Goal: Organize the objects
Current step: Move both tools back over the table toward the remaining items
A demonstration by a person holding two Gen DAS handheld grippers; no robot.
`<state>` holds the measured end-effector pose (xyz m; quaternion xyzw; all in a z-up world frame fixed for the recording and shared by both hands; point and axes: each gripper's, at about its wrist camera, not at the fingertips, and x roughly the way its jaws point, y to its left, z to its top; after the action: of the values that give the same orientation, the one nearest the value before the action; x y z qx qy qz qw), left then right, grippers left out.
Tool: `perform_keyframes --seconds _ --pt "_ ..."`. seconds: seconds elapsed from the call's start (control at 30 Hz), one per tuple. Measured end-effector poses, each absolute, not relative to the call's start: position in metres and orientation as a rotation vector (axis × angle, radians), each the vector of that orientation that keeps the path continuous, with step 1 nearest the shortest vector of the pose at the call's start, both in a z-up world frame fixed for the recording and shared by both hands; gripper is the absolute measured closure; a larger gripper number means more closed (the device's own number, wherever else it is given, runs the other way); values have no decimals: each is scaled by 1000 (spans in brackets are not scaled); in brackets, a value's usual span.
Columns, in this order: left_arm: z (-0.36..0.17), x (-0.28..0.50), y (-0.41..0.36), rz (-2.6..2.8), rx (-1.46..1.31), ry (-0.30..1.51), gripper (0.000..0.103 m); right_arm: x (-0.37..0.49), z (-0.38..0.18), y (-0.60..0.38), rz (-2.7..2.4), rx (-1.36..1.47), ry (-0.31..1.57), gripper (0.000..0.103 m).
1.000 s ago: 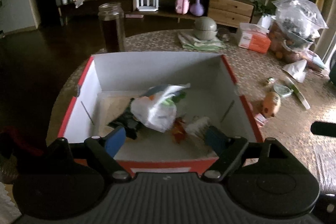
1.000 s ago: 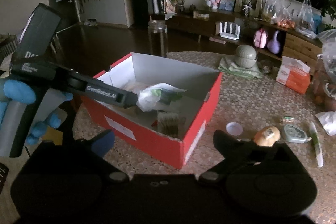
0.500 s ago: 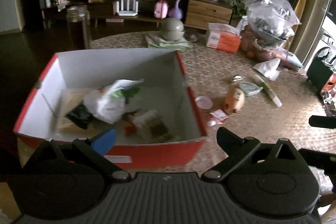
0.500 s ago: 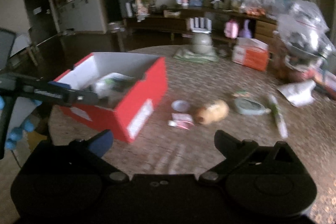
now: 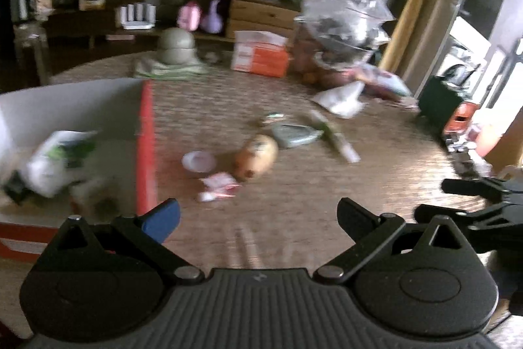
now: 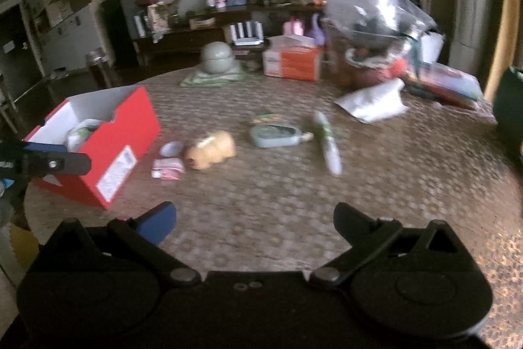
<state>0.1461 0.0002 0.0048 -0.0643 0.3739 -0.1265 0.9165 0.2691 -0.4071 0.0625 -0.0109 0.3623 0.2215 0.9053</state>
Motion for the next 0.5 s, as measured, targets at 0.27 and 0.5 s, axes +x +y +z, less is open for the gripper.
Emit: perform_keyframes --seconds 0.27,0.5 --pt "-13 157 -53 -252 -42 776 0 286 51 -448 401 -26 764 0" --pt "-31 198 -82 -205 85 766 0 323 38 -470 339 2 786 0"
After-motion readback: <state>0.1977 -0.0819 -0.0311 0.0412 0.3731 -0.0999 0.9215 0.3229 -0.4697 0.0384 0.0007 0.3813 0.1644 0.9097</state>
